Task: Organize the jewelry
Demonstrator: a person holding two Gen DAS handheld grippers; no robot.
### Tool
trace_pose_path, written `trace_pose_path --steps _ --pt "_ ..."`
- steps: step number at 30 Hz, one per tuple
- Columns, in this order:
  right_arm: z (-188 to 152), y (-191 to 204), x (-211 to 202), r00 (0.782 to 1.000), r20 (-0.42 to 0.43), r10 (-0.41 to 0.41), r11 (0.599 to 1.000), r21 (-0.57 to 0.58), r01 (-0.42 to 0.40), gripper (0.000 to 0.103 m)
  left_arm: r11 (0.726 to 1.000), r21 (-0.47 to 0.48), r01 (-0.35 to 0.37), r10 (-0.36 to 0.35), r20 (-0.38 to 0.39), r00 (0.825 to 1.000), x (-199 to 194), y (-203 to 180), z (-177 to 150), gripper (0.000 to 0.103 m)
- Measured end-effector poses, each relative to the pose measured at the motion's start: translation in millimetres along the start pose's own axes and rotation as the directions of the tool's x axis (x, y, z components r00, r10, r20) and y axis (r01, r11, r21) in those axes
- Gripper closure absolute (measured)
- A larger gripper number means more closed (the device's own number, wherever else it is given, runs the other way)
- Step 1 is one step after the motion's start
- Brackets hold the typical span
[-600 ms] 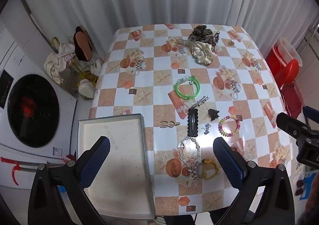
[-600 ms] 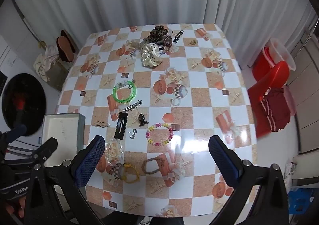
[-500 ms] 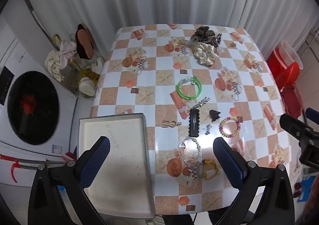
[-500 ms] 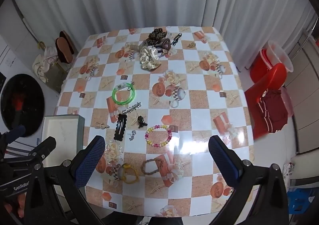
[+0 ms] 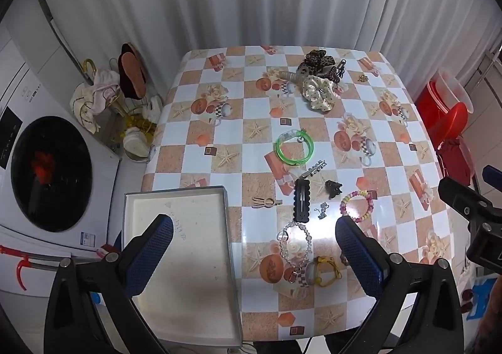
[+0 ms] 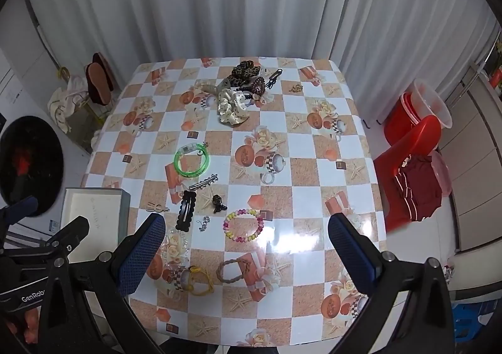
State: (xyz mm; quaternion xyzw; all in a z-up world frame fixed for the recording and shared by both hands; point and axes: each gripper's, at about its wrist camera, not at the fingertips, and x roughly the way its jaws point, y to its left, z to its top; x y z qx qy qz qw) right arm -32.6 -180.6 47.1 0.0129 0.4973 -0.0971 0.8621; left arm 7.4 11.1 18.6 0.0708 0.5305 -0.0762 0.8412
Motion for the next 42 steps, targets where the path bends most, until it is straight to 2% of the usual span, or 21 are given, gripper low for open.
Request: trace_pose_path --steps 42 --pt "0.1 1.1 0.6 1.0 -0.004 0.008 1.0 0.0 -0.008 0.0 1.0 0.003 -0.001 0.001 0.006 1.0 -0.2 1.1 -2.3 0.0"
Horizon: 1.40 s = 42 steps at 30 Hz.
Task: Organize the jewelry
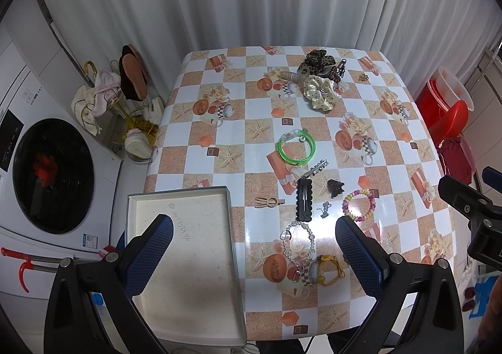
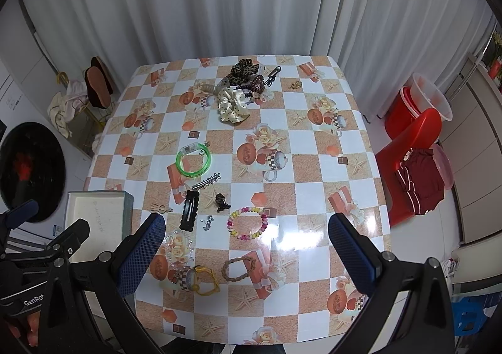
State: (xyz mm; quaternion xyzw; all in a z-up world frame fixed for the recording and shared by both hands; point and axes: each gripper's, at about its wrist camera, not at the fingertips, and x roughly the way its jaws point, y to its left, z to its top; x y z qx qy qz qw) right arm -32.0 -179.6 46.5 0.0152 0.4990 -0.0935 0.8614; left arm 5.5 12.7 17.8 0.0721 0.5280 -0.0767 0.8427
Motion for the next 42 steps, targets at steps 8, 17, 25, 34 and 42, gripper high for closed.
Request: trace_pose_path --steps 8,17,25,34,42 --pt "-0.5 0.2 1.6 1.0 -0.001 0.001 1.0 0.001 -0.001 0.0 1.0 0.001 -0.001 0.001 0.001 1.0 0.0 -0.1 -0.6 0.0" --pt "-0.3 0.1 2.7 1.0 -0.002 0.003 1.0 0.003 -0.003 0.0 1.0 0.001 -0.001 0.001 -0.001 1.0 -0.5 -0.8 -0.7 0.0" --pt "-0.4 -0.3 3.2 1.0 -0.003 0.003 1.0 0.005 -0.003 0.0 1.0 0.002 -0.002 0.002 -0.001 1.0 0.4 -0.3 -1.0 0.0" --pt "-0.4 -1.6 4.3 1.0 -0.005 0.005 1.0 0.006 -0.005 0.0 1.0 0.002 -0.003 0.003 -0.003 1.0 0.5 -0.4 -0.8 0.0" --pt "-2.1 -1.0 4.2 1.0 -0.008 0.005 1.0 0.006 -0.005 0.0 1.0 0.003 -0.003 0.003 -0.004 1.0 0.6 -0.6 -0.8 0.0"
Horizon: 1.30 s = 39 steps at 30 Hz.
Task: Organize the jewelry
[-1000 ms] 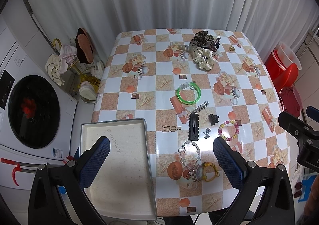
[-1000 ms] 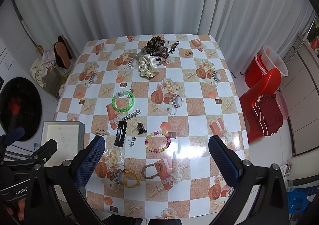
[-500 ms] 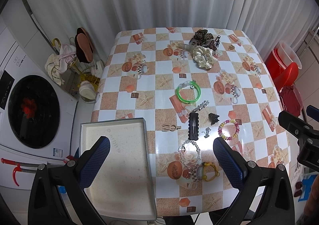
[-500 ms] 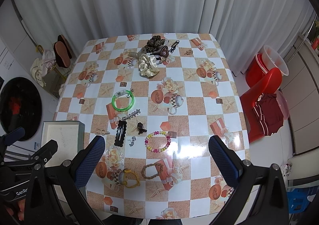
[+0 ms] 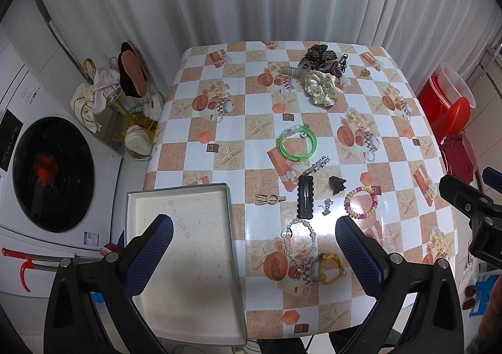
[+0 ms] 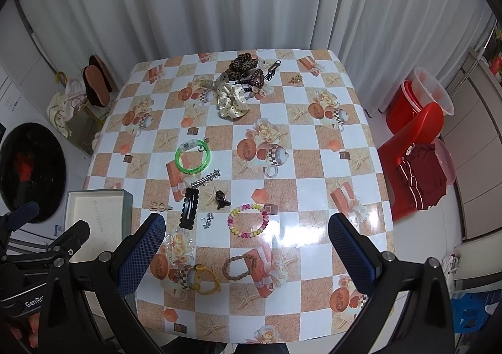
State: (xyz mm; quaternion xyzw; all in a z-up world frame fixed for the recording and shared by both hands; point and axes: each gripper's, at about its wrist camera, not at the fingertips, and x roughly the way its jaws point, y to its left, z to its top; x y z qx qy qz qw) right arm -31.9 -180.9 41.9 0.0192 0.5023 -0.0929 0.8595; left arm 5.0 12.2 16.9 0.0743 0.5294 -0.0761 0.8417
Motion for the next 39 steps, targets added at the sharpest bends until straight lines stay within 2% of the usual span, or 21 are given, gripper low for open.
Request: trace_pose_path --steps 20,27,31,39 --pt "2 -2 3 1.0 -0.007 0.002 1.0 0.003 -0.002 0.0 1.0 0.003 0.0 0.0 -0.004 1.0 0 0 0 0.0" --pt "-1 -6 6 1.0 -0.028 0.001 1.0 0.018 0.0 0.0 1.0 0.002 0.014 -0.014 -0.031 0.999 3 -1 -3 0.0" --pt "-14 -14 19 0.997 -0.079 -0.001 0.999 0.044 0.005 0.0 1.0 0.006 -0.003 0.003 -0.059 0.998 17 2 -13 0.0" --pt "-40 -33 58 0.976 -0.219 0.012 0.996 0.084 0.007 0.0 0.999 0.018 0.03 -0.027 -0.159 0.987 73 -4 -21 0.0"
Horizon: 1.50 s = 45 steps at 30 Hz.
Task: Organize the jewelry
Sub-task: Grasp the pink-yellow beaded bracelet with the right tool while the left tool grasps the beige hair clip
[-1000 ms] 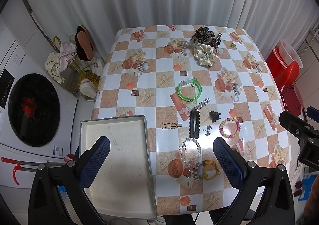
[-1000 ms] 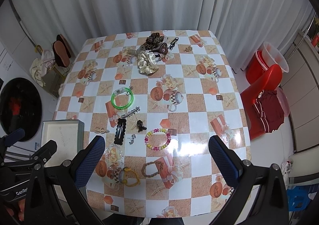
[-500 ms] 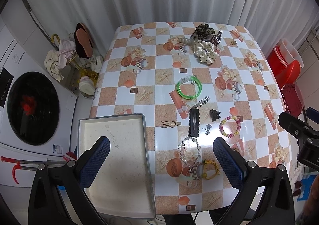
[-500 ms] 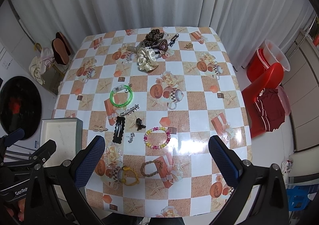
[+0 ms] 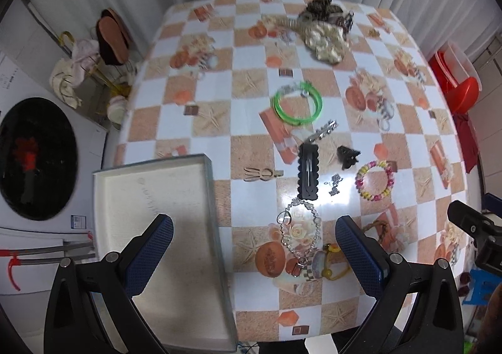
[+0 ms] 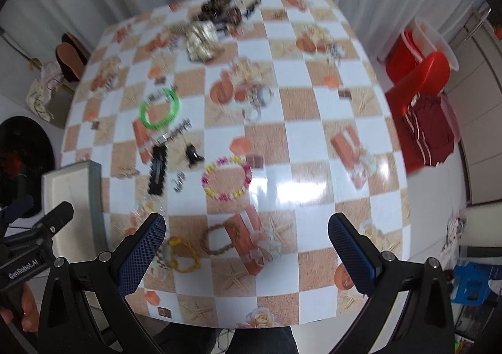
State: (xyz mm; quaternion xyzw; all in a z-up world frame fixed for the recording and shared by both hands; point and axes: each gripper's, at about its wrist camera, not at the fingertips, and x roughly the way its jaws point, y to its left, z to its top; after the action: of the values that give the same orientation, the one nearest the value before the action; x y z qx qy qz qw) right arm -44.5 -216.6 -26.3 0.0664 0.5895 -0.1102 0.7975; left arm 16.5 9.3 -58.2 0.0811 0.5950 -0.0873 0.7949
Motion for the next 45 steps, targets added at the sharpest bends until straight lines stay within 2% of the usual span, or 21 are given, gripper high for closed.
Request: trace_pose_path --steps 4,7,11,13,15,19,24,29,31,36,38,41,43,44,45 --pt "1 -7 25 0.998 -0.062 0.013 1.0 0.017 -0.012 0.0 1.0 -0.006 -0.017 0.017 -0.03 0.999 25 4 2 0.0" --pt "-1 -11 44 0.995 -0.094 0.019 1.0 0.026 -0.017 0.0 1.0 -0.022 -0.017 0.016 -0.058 0.998 42 3 16 0.0" --pt "-7 -14 62 0.992 -0.123 0.026 0.999 0.049 -0.02 0.0 1.0 -0.003 -0.009 0.009 -0.058 0.998 60 -2 26 0.0" --pt "-5 -15 69 0.991 -0.132 0.024 0.998 0.058 -0.017 0.0 0.999 0.033 -0.016 0.018 -0.049 0.999 69 -6 30 0.0" --pt "-2 -14 76 0.99 -0.137 0.023 0.998 0.06 -0.015 0.0 0.997 0.072 -0.025 0.029 -0.046 0.999 79 -10 39 0.008" --pt "-3 -9 84 0.989 -0.146 0.025 0.999 0.049 -0.019 0.0 0.989 0.146 -0.005 0.01 -0.032 0.999 92 -11 46 0.008" --pt "-12 -3 96 0.988 -0.156 0.022 0.999 0.034 -0.017 0.004 0.95 0.312 -0.005 0.009 -0.011 1.0 105 -14 49 0.009" --pt "-23 4 110 0.985 -0.171 0.013 1.0 0.024 -0.009 0.007 0.928 0.371 0.025 -0.008 -0.049 0.999 126 -15 52 0.009" --pt "-27 8 113 0.985 -0.173 0.005 1.0 0.016 -0.003 0.008 0.924 0.38 0.045 -0.018 -0.075 0.997 136 -17 54 0.022" --pt "-37 20 122 0.986 -0.167 -0.007 1.0 0.002 0.007 0.01 0.929 0.358 0.096 -0.067 -0.093 0.993 145 -20 61 0.022" --pt "-39 26 127 0.986 -0.168 -0.022 1.0 -0.001 0.022 0.013 0.934 0.339 0.113 -0.085 -0.096 0.992 146 -21 63 0.026" --pt "-41 34 130 0.989 -0.142 -0.03 1.0 -0.014 0.028 0.014 0.936 0.326 0.133 -0.107 -0.095 0.99 143 -25 60 0.04" --pt "-47 40 128 0.991 -0.128 -0.025 0.999 -0.026 0.022 0.02 0.937 0.322 0.139 -0.113 -0.098 0.989 141 -29 55 0.047" --pt "-48 42 128 0.992 -0.125 -0.024 0.999 -0.032 0.02 0.025 0.937 0.317 0.148 -0.124 -0.097 0.988 139 -32 51 0.053" --pt "-47 45 125 0.992 -0.122 -0.023 0.999 -0.04 0.018 0.031 0.939 0.312 0.148 -0.125 -0.092 0.988 138 -33 51 0.073"
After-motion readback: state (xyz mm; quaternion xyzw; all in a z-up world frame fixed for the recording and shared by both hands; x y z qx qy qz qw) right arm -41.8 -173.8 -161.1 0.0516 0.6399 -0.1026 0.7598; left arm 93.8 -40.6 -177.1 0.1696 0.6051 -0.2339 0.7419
